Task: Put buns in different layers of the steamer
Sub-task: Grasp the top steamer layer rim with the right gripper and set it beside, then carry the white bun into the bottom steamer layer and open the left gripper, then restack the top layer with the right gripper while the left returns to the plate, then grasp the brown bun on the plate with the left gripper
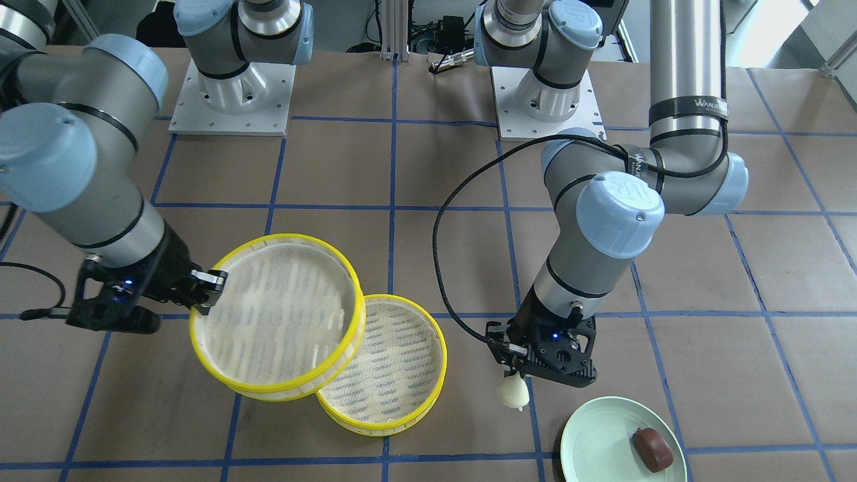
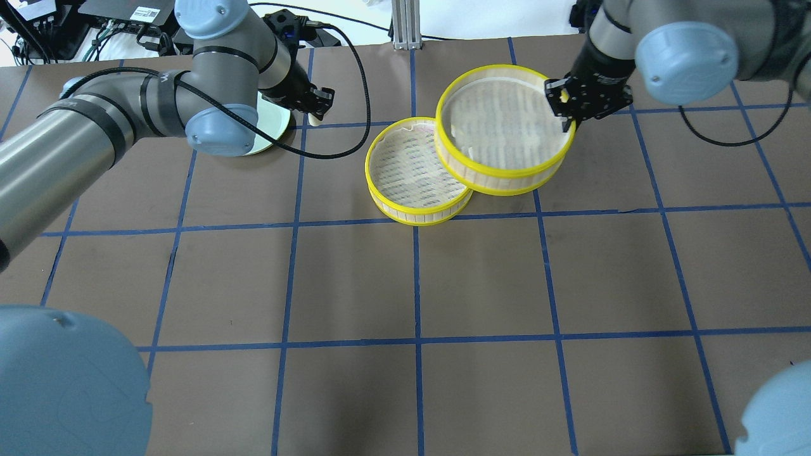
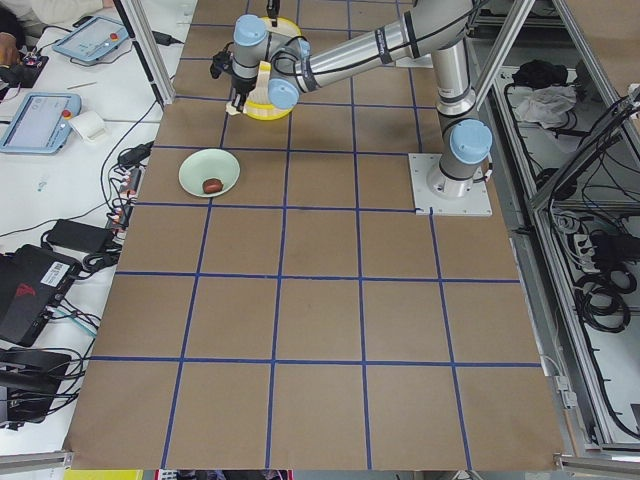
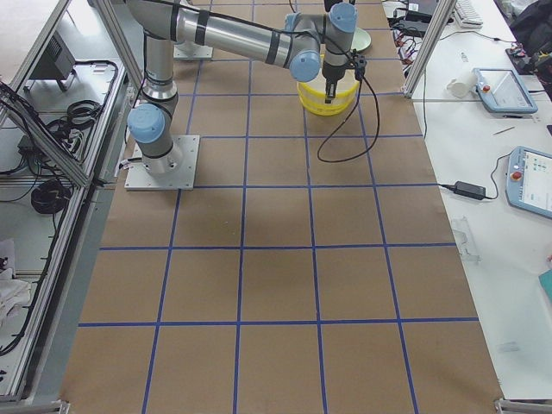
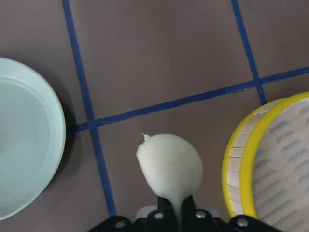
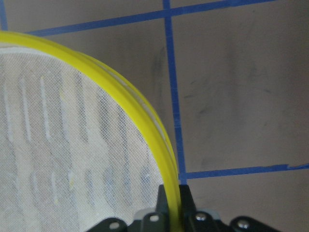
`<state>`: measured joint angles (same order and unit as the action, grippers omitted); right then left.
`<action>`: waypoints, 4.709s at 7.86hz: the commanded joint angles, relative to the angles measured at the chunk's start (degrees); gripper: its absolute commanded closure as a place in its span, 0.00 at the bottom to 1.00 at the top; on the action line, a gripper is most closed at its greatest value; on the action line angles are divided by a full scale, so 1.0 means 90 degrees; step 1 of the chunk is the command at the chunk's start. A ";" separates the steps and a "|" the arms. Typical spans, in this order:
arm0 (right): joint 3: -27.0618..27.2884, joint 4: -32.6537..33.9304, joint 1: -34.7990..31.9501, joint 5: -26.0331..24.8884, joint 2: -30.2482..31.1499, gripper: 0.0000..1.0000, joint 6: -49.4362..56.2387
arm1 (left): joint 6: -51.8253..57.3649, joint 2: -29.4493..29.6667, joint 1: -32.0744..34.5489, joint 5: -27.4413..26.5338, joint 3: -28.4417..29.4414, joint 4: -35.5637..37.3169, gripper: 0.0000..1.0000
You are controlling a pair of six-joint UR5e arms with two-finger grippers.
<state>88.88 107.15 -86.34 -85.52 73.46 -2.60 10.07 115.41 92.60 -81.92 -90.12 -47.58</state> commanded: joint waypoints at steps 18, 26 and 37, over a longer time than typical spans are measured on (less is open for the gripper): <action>0.0076 -0.0109 0.1266 -0.0068 0.0071 1.00 0.1132 | -0.1597 -0.0517 0.1167 0.0119 0.0120 -0.1401 0.00; 0.0046 0.1237 -0.1245 -0.0166 -0.0729 1.00 -0.2981 | -0.1382 0.0045 -0.0951 -0.1445 -0.0006 -0.0531 0.00; 0.0398 0.1425 -0.1471 -0.0146 -0.0916 1.00 -0.3646 | -0.1431 0.1463 -0.1432 -0.1298 0.0335 0.1194 0.30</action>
<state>92.41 119.79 -99.56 -86.95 65.11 -35.35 -2.92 127.78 79.73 -94.09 -87.35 -36.84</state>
